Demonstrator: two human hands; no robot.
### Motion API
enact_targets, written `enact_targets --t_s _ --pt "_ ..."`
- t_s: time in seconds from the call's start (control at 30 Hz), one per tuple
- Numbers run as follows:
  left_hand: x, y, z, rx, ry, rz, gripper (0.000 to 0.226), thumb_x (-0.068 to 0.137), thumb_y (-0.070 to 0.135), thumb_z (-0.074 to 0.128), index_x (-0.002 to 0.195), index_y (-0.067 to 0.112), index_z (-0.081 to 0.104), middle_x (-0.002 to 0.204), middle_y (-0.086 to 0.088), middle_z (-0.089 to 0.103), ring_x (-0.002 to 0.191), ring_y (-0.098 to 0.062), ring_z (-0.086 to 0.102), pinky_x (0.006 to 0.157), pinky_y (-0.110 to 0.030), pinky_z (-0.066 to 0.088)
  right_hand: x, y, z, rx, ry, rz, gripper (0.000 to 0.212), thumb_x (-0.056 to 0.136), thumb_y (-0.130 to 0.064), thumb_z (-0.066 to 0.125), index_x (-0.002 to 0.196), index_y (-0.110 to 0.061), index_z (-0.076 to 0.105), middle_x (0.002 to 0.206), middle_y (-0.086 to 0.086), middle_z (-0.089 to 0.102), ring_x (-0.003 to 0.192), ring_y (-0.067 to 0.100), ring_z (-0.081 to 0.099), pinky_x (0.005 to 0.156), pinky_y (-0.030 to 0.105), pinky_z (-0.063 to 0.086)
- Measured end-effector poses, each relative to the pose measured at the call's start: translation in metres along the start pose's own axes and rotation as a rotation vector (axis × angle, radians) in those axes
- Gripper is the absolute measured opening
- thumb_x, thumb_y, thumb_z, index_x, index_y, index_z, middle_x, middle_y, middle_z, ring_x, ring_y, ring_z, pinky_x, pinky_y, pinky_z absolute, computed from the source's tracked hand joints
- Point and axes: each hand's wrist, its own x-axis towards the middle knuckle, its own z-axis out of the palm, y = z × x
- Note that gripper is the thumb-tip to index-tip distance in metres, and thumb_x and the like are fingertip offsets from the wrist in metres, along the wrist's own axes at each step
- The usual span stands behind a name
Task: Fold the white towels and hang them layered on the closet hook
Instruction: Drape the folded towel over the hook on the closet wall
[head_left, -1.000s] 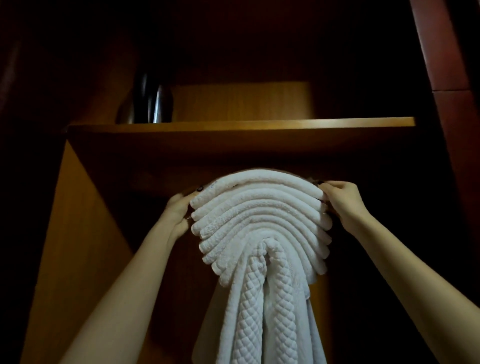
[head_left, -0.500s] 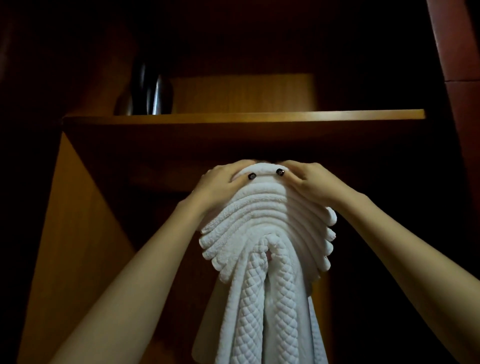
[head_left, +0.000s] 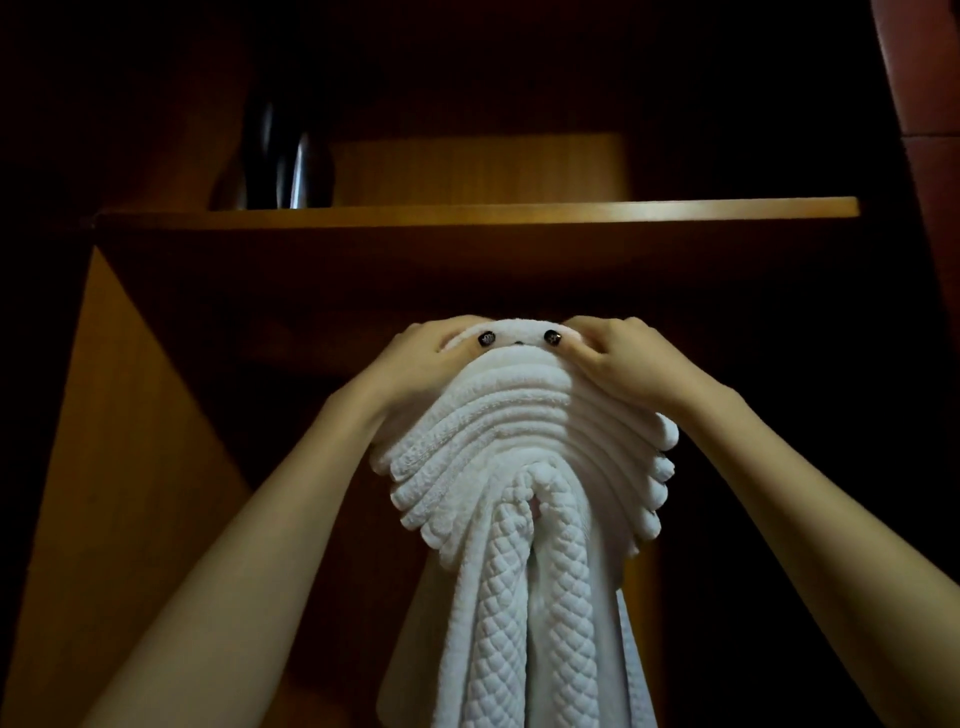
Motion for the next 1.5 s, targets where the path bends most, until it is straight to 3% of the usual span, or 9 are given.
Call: enact_targets --t_s 0.23,0.47,0.6,0.73,0.83,1.0,1.13,1.33,1.5 --pt "0.001 0.004 0.006 0.158 -0.069 -0.034 0.060 0.075 0.087 0.025 0.127 0.061 0.040 0.127 0.018 0.062 0.120 -0.021 0.056 0.101 -0.050 0.044 -0.003 0.000 0.011 -0.045 -0.009 0.044 0.051 0.093 -0.070 0.028 0.098 -0.029 0.058 0.088 -0.006 0.067 0.085 0.017 0.061 0.076 0.038 0.048" --pt "-0.002 0.004 0.014 0.162 -0.045 -0.086 0.048 0.087 0.077 0.024 0.125 0.054 0.043 0.121 0.013 0.064 0.118 -0.027 0.055 0.102 -0.052 0.040 -0.004 0.000 0.019 0.037 0.009 0.132 0.049 0.094 -0.071 0.025 0.093 -0.033 0.056 0.089 -0.008 0.066 0.086 0.017 0.059 0.071 0.034 0.040" --pt "-0.005 0.014 0.013 0.226 -0.103 -0.054 0.055 0.084 0.077 0.025 0.133 0.052 0.035 0.137 0.010 0.056 0.123 -0.021 0.053 0.096 -0.038 0.039 -0.016 0.000 0.019 0.099 -0.014 0.178 0.041 0.093 -0.070 0.027 0.102 -0.042 0.055 0.094 -0.008 0.068 0.091 0.016 0.062 0.067 0.027 0.042" --pt "-0.006 0.020 0.013 0.318 -0.099 -0.074 0.054 0.099 0.060 0.029 0.147 0.034 0.029 0.150 -0.003 0.041 0.133 -0.027 0.041 0.104 -0.044 0.035 -0.013 -0.008 0.004 0.063 -0.122 0.221 0.048 0.093 -0.069 0.030 0.115 -0.033 0.053 0.118 0.003 0.065 0.108 0.024 0.058 0.084 0.037 0.044" --pt "-0.022 0.026 0.012 0.318 0.012 -0.058 0.058 0.101 0.052 0.032 0.152 0.025 0.025 0.157 0.000 0.029 0.145 -0.022 0.025 0.115 -0.051 0.023 -0.026 -0.010 -0.011 0.009 -0.173 0.267 0.056 0.097 -0.062 0.035 0.140 -0.026 0.040 0.136 0.011 0.055 0.121 0.030 0.052 0.097 0.044 0.043" --pt "-0.060 0.037 0.001 0.336 0.093 -0.046 0.055 0.102 0.045 0.035 0.151 0.019 0.030 0.157 -0.001 0.030 0.147 -0.018 0.020 0.117 -0.050 0.019 -0.075 -0.031 -0.018 -0.226 -0.094 0.309 0.062 0.100 -0.053 0.038 0.152 -0.024 0.024 0.155 0.011 0.030 0.143 0.034 0.023 0.110 0.058 0.028" --pt "-0.106 0.051 -0.007 0.400 0.069 -0.056 0.053 0.103 0.042 0.034 0.152 0.022 0.029 0.158 0.002 0.028 0.148 -0.017 0.016 0.119 -0.046 0.015 -0.117 -0.067 -0.020 -0.217 -0.082 0.271 0.061 0.101 -0.050 0.038 0.152 -0.018 0.027 0.155 0.013 0.029 0.144 0.032 0.023 0.112 0.054 0.026" --pt "-0.192 0.082 -0.018 0.331 0.043 -0.165 0.052 0.102 0.038 0.040 0.151 0.024 0.030 0.159 0.003 0.026 0.149 -0.017 0.013 0.120 -0.050 0.014 -0.192 -0.132 -0.028 -0.226 -0.222 0.263 0.062 0.102 -0.051 0.035 0.153 -0.020 0.023 0.158 0.014 0.023 0.144 0.033 0.020 0.113 0.053 0.025" --pt "-0.277 0.115 -0.025 0.383 -0.123 -0.178 0.053 0.102 0.041 0.038 0.152 0.027 0.026 0.161 0.006 0.022 0.150 -0.017 0.009 0.120 -0.050 0.011 -0.247 -0.188 -0.031 -0.164 -0.324 0.272 0.061 0.102 -0.050 0.037 0.153 -0.019 0.022 0.158 0.016 0.023 0.145 0.035 0.019 0.111 0.053 0.028"
